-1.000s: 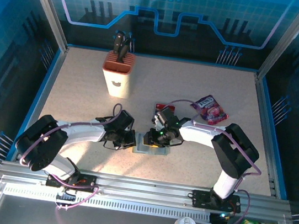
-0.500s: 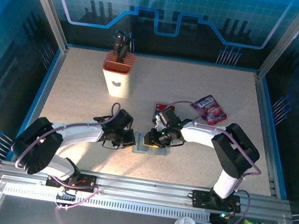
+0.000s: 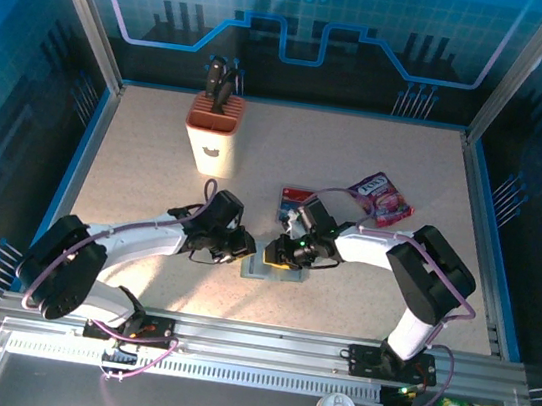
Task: Take the credit cards out of the card holder
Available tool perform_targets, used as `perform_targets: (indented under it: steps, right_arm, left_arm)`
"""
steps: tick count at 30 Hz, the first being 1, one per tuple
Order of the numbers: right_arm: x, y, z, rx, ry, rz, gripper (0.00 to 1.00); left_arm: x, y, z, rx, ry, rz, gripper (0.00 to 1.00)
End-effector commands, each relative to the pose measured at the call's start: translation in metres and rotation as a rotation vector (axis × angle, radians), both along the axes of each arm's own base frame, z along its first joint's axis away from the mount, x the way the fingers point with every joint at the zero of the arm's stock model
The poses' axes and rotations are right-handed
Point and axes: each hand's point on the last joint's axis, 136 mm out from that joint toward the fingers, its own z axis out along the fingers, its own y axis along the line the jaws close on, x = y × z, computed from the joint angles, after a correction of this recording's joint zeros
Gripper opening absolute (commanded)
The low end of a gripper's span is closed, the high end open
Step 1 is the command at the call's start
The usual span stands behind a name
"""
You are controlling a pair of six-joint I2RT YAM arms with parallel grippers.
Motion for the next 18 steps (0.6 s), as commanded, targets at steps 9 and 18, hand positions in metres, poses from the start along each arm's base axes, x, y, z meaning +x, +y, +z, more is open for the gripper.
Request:
perform_targets:
  steps: [9,18]
  right_arm:
    - [-0.004,-0.007,-0.006,0.06,0.054,-0.025,0.35]
    - [-0.006,-0.01,-0.011,0.068,0.069,-0.031,0.34]
  left_arm:
    - [0.005,-0.015,-0.009,-0.058,0.035,0.014,0.28]
    - [0.005,-0.017,-0.014,-0.067,0.042,0.018,0.31]
